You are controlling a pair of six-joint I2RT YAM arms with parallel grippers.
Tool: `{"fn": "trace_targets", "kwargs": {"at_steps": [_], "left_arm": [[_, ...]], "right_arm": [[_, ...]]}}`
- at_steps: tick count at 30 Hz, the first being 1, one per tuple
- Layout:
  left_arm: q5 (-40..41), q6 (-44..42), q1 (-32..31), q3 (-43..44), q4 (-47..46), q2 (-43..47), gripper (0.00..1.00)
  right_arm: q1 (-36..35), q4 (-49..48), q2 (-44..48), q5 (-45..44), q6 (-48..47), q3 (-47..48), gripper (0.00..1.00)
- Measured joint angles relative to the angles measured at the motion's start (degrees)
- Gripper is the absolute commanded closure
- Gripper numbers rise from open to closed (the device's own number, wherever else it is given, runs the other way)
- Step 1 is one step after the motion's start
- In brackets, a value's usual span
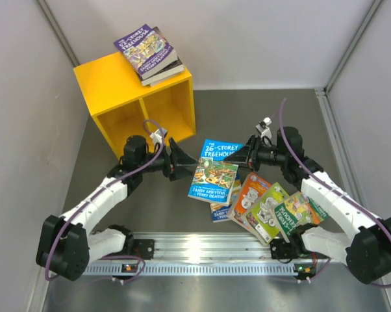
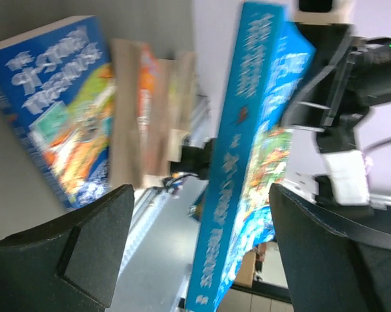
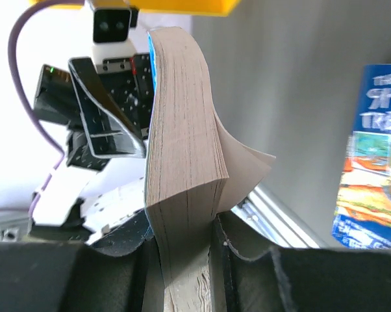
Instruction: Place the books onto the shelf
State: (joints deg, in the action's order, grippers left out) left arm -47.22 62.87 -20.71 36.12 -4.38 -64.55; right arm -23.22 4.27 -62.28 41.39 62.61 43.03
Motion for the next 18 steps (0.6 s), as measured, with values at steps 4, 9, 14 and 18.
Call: {"fn": "trace_targets", "kwargs": {"at_steps": [4,9,14,18], "left_arm": [[-3.52,2.78,-0.90,3.96,-4.37,-1.36,0.17],[-4.68,1.40,-3.28,9.40,-4.57,-3.06,0.35],[-4.33,-0.17,-7.15,10.25,-2.82,-4.66,0.63],[-3.28,-2.51,-8.85,12.22,0.92,-5.38,0.96]], "right_arm": [[0.02,-3.96,0.17,2.78,2.84,-0.79,1.00],[0.04,-7.45,0.09,4.46,5.22,-1.01,1.00],[0.15,-9.38,-0.31,5.55,6.47,-0.98,1.00],[0.50,-9.42,-0.44,6.25,6.62,-0.94,1.00]]}}
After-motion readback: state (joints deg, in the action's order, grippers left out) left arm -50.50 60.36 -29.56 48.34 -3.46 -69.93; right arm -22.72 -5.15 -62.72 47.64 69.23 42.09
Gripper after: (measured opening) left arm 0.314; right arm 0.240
